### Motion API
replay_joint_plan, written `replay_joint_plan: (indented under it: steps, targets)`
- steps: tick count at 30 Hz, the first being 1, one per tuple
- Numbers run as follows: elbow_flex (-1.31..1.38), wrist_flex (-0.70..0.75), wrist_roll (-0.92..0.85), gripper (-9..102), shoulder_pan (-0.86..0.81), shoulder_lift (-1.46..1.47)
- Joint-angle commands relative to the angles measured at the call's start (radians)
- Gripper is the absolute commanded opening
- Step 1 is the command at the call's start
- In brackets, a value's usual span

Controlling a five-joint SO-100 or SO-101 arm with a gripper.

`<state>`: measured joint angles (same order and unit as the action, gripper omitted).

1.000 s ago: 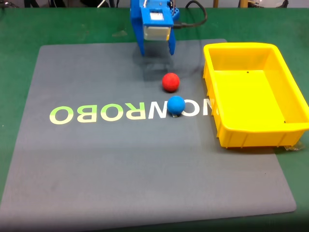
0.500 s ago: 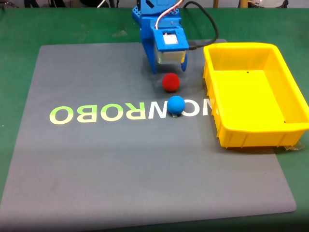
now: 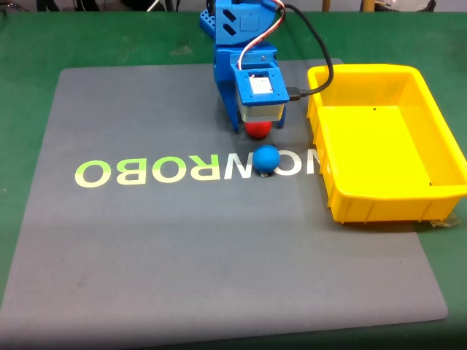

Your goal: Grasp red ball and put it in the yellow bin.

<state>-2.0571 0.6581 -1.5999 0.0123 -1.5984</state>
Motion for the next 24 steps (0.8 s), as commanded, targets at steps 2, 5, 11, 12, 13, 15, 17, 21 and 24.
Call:
replay_joint_plan:
  steps: [2, 5, 11, 12, 13, 15, 17, 21, 24]
  targets:
    - [0.098, -0.034, 0.025, 31, 0.011, 0.029]
    - [0.120, -0.043, 0.035, 30, 0.021, 0.055]
    - [0.143, -0.038, 0.043, 25, 0.043, 0.078]
    - [0.144, -0.037, 0.043, 21, 0.046, 0.080]
    - [0.146, -0.037, 0.043, 16, 0.048, 0.083]
    - [0.152, -0.031, 0.041, 10, 0.048, 0.086]
    - [0.153, -0.017, 0.032, 6, 0.046, 0.086]
    - [0.153, 0.000, 0.021, 0, 0.037, 0.080]
    - [0.153, 0.008, 0.020, 0, 0.032, 0.075]
